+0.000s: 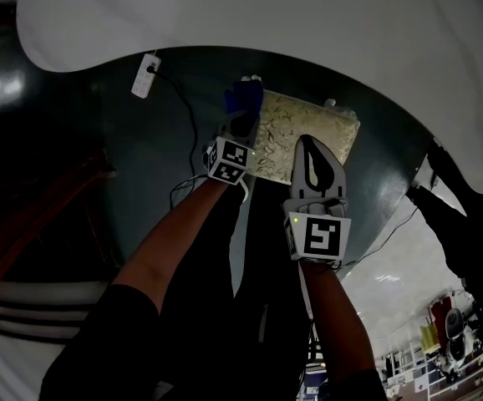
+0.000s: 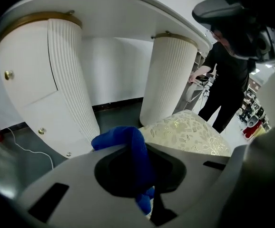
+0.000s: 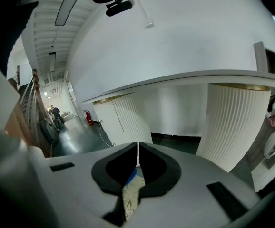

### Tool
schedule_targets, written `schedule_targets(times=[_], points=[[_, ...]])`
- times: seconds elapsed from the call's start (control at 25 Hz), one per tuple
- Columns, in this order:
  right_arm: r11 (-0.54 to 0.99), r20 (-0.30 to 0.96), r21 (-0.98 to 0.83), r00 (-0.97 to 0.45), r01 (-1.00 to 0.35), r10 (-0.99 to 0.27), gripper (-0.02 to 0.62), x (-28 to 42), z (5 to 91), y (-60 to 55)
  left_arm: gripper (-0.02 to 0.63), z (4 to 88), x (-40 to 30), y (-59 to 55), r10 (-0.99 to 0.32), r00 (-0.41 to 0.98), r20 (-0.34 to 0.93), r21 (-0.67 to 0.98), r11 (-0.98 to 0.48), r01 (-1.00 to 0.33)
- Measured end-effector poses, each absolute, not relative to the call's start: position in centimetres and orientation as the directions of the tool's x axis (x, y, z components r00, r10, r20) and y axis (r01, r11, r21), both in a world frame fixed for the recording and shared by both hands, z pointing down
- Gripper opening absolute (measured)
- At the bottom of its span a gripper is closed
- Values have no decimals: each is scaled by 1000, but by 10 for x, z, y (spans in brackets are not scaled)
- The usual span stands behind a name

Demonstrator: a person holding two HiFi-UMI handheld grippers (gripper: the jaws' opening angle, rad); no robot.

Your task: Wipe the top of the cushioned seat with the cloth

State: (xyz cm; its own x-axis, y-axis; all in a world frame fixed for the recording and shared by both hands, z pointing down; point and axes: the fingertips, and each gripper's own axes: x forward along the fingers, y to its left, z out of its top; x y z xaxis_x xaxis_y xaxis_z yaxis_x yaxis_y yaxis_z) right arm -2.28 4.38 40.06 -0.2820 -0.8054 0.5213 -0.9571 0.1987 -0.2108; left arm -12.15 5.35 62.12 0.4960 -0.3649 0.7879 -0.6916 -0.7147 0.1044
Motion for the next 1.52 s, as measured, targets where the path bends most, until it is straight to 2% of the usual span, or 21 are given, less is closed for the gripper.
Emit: schedule_targets(times=[0.56,1.52], points=[[167,516,-228,-265,-959,-815,38,8,406,46,36,632,-107,57,-377,490,786,140,-663,-735],[84,522,-250,-208,-965,-827,38,44,414,56,37,628,-73,64,-368,508,779,154,-673,-723]])
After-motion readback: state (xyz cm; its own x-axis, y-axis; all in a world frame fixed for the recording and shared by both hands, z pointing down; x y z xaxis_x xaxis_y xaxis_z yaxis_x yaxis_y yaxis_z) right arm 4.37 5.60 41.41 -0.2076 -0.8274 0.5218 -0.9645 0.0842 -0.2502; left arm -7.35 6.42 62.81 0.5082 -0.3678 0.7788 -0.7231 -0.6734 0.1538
